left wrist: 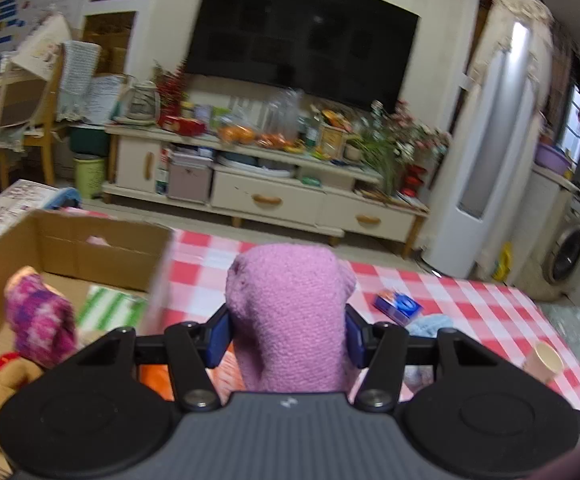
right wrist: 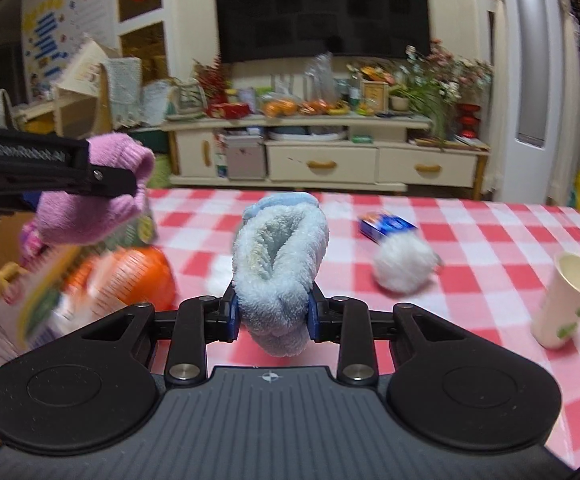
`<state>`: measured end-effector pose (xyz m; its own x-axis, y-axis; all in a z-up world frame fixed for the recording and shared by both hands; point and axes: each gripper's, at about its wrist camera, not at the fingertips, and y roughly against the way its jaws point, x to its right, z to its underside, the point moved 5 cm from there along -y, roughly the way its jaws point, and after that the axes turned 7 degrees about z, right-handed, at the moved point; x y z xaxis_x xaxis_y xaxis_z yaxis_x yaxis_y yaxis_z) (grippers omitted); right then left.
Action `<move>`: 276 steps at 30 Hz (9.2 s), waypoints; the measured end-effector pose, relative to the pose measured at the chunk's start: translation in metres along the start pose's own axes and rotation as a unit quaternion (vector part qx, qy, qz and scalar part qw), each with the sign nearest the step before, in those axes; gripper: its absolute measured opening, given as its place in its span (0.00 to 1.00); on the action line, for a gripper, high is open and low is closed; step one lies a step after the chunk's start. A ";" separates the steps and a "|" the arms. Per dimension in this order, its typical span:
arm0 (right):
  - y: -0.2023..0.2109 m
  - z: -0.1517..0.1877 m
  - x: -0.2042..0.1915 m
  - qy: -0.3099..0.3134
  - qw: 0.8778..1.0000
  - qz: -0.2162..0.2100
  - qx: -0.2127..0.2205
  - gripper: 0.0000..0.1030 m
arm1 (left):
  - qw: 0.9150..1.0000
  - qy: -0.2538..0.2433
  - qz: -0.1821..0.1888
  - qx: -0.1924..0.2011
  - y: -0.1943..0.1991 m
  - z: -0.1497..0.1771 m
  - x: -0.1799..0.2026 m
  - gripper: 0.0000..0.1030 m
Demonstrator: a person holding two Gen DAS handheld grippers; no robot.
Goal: Organize soft objects
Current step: 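Carry the sock into the box with the left tool while the right tool carries the slipper there, then release both items in the box and withdraw both tools over the table, then grasp the white fuzzy roll with the left tool while the right tool grasps the white pompom keychain, then carry the roll into the cardboard box with the left tool while the right tool drops the pompom in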
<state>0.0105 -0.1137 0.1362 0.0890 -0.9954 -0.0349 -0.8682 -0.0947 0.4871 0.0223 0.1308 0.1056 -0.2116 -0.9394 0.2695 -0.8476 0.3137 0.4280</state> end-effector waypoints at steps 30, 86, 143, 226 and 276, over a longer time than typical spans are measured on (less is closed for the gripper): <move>-0.083 -0.070 -0.171 0.062 0.974 -0.219 -0.008 0.37 | 0.962 0.162 -0.217 0.033 0.035 -0.016 -0.167 0.54; 0.005 -0.018 -0.012 -0.047 0.998 -0.031 0.026 0.99 | 0.984 0.050 -0.169 -0.013 -0.010 -0.005 -0.059 0.84; -0.079 0.009 0.054 -0.108 0.992 0.065 -0.027 1.00 | 0.990 -0.043 -0.085 -0.107 -0.137 0.064 0.060 0.90; 0.019 0.015 0.080 -0.203 0.978 0.023 -0.036 0.60 | 0.991 0.023 0.050 -0.126 -0.077 0.060 0.087 0.41; -0.022 -0.116 -0.156 -0.084 0.960 -0.267 -0.018 0.61 | 0.973 0.167 -0.150 0.049 0.019 -0.031 -0.134 0.42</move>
<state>0.0724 0.0454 0.2319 0.4343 -0.7929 -0.4273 -0.7026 -0.5951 0.3901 0.0493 0.2669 0.1048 0.2081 -0.8848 0.4168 -0.8928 0.0023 0.4505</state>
